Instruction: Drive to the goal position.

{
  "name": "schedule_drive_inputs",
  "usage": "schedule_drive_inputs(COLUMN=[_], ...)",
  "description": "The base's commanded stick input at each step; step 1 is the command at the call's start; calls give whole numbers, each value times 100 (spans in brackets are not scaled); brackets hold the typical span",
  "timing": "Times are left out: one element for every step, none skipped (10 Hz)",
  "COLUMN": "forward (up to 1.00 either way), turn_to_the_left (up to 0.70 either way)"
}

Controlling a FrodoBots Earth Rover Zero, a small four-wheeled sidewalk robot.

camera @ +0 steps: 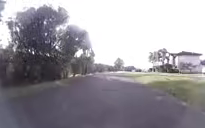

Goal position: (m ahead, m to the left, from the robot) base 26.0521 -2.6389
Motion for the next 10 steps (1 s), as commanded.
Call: schedule_drive_inputs(forward=[100, 100, 100, 100, 100, 100, 100, 100, 100, 100], turn_to_the_left=[0, 0, 0, 0, 0, 0, 0, 0, 0, 0])
